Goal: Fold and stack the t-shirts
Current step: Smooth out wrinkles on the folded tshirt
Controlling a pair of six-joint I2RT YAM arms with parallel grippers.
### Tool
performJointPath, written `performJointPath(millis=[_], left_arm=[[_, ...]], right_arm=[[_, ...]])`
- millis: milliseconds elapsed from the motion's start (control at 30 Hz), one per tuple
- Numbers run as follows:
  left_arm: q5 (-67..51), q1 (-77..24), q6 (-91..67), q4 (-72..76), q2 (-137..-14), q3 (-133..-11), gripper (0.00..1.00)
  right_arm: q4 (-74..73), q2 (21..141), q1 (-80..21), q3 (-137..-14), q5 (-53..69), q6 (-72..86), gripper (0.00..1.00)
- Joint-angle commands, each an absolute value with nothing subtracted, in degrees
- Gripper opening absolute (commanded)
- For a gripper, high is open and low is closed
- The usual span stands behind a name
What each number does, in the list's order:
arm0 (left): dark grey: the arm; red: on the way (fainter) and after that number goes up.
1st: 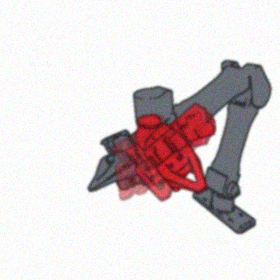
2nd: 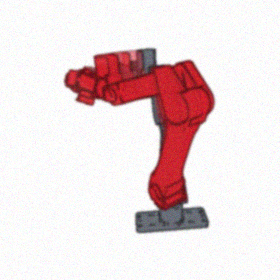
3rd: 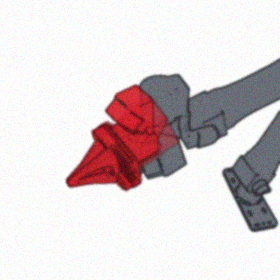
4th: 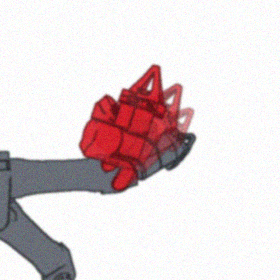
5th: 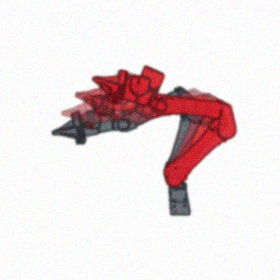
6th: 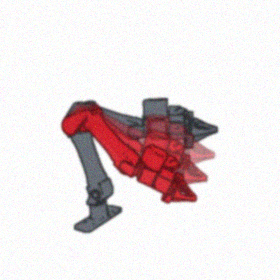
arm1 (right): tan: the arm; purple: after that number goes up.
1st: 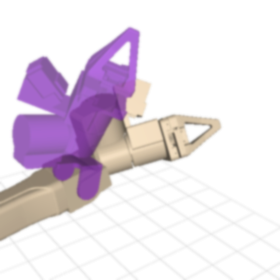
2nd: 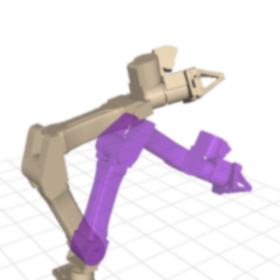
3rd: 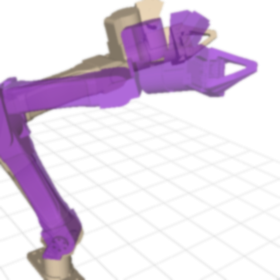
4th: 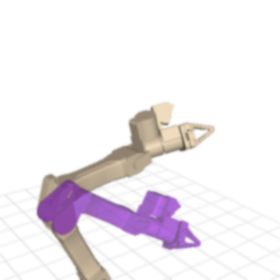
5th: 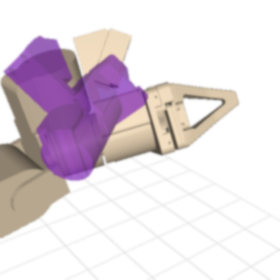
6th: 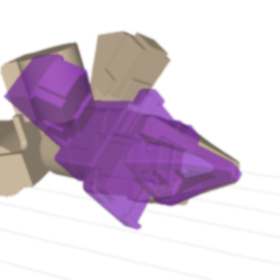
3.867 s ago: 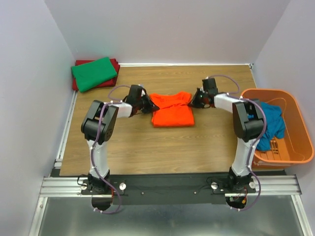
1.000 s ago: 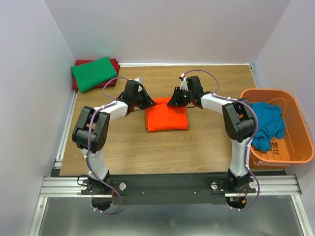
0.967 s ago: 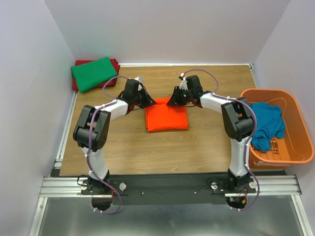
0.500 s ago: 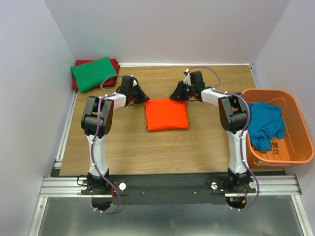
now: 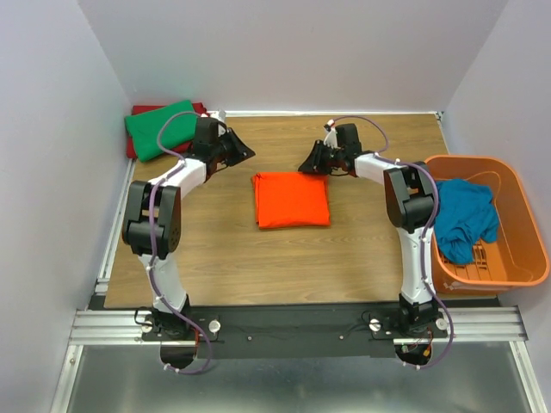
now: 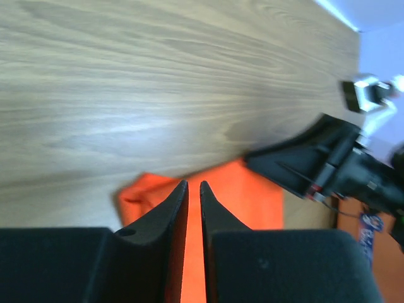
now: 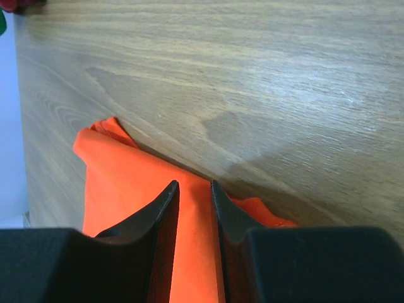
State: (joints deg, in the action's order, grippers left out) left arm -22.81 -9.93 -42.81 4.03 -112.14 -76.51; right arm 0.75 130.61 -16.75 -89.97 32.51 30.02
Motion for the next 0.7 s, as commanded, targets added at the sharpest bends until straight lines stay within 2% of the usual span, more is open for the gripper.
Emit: performJointPath(millis=[0, 133, 367, 667], left_arm=[[-23.3, -12.9, -41.5, 5.4, -105.6, -70.4, 0.20], [-24.9, -15.6, -43.6, 8.3, -104.9, -66.7, 0.14], [-25.2, -17.8, -45.1, 9.7, -110.2, -69.8, 0.08], [-25.3, -17.2, -45.6, 9.8, -116.9, -74.0, 0.06]], right_arm=[[1.1, 126.1, -16.3, -91.7, 33.0, 30.5, 0.33], [1.2, 123.6, -16.3, -90.3, 34.0, 32.1, 0.34], [3.4, 118.5, -17.4, -82.7, 31.5, 34.9, 0.34], [5.9, 122.0, -17.5, -78.7, 31.8, 35.2, 0.34]])
